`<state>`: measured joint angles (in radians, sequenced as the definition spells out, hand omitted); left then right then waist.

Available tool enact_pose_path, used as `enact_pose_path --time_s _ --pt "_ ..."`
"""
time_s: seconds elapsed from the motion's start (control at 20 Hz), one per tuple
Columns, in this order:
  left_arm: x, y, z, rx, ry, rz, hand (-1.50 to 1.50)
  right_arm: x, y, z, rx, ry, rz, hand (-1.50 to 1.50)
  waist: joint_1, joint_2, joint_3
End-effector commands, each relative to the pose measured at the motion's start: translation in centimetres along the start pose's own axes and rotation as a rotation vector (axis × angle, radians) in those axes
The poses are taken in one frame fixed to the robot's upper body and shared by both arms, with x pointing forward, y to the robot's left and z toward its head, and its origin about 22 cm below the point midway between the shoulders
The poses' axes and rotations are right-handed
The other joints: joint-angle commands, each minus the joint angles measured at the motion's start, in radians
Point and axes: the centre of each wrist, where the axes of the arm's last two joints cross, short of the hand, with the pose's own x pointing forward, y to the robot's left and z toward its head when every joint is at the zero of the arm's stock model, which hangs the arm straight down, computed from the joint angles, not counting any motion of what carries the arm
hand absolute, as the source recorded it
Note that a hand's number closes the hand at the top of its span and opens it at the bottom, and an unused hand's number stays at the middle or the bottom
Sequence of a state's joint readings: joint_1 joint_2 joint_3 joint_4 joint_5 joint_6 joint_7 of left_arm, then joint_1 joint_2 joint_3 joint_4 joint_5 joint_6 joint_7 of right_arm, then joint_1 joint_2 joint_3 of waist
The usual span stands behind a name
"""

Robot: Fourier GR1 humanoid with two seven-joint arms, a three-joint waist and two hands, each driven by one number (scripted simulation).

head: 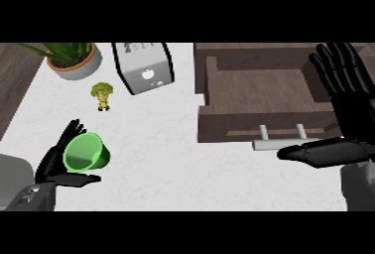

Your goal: Pick up the cup, place it into the drawer and close the drawer

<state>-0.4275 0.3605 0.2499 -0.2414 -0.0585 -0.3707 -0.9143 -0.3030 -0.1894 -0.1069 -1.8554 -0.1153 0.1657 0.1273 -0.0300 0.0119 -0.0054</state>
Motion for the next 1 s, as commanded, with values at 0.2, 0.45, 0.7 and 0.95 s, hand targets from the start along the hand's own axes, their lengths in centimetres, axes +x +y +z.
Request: enact_pose_path --time_s 0.2,0.45,0.7,0.95 --pt "-0.6 -1.9 -1.0 -0.065 -0.086 0.081 -1.50 -0.4 0.1 0.4 -0.004 0.006 0.001 -1.50 -0.006 0.003 -0.001" --pt "-1.1 -1.6 0.2 -0.098 -0.097 0.105 -1.50 0.2 0.0 0.9 0.015 -0.002 0.001 -1.50 -0.012 0.003 -0.002" --pt "-0.8 -3.3 -1.5 -0.188 -0.124 0.236 1.50 0.1 -1.0 0.4 0.001 0.014 0.009 -1.50 -0.006 0.002 -0.001" --pt "0.2 -3.3 -2.7 -0.100 -0.302 0.095 1.50 -0.5 -0.7 0.5 0.002 0.009 0.016 -1.50 -0.002 0.004 -0.001"
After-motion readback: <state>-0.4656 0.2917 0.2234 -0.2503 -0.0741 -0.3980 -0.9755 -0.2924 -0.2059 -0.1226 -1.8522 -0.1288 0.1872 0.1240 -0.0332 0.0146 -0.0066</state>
